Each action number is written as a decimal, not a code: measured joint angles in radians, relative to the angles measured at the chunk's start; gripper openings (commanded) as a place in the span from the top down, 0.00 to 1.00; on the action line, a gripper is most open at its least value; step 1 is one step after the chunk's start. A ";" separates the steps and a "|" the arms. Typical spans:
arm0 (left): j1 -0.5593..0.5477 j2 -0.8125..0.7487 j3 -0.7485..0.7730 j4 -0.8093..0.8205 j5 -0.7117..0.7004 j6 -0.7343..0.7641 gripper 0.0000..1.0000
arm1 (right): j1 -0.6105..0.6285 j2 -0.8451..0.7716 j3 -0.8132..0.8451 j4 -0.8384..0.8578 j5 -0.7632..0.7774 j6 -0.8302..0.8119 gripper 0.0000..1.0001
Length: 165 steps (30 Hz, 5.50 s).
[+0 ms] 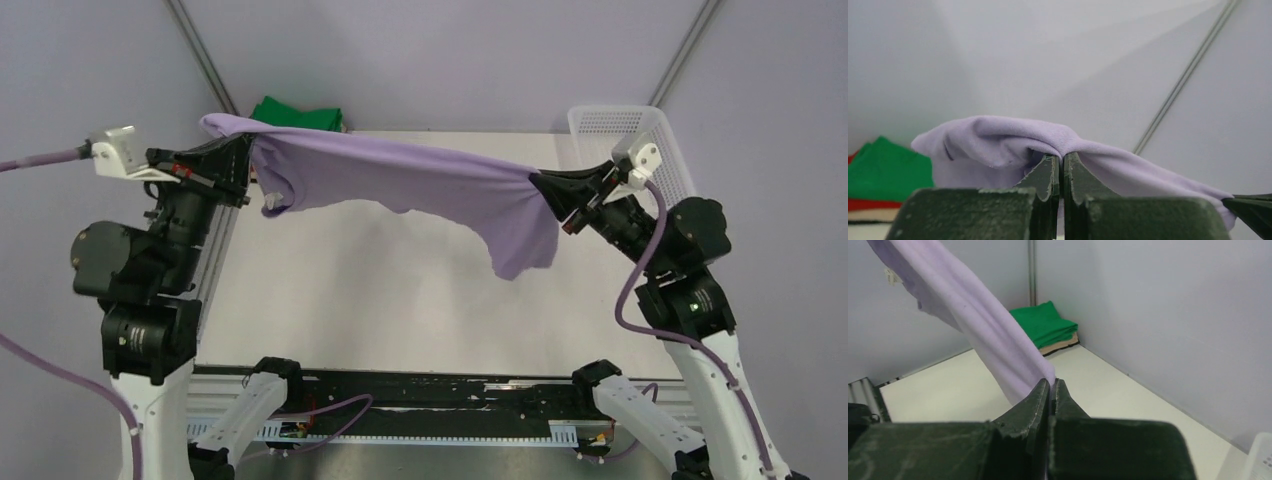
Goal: Fold and stack the t-shirts
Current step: Flatten out the tshirt
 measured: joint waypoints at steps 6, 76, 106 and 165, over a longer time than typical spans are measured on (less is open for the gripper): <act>0.000 -0.042 0.082 0.026 0.032 0.024 1.00 | 0.002 -0.106 0.002 -0.041 -0.094 0.060 1.00; -0.145 1.186 -0.163 0.143 0.235 -0.176 0.00 | -0.308 0.863 -0.316 0.124 0.159 0.644 0.00; -0.291 0.395 -0.700 -0.372 -0.059 -0.195 0.03 | -0.371 0.087 -0.610 -0.033 0.485 0.592 0.00; -0.391 0.452 -0.751 -0.386 -0.503 -0.310 1.00 | -0.406 0.370 -0.560 -0.262 0.524 0.638 0.08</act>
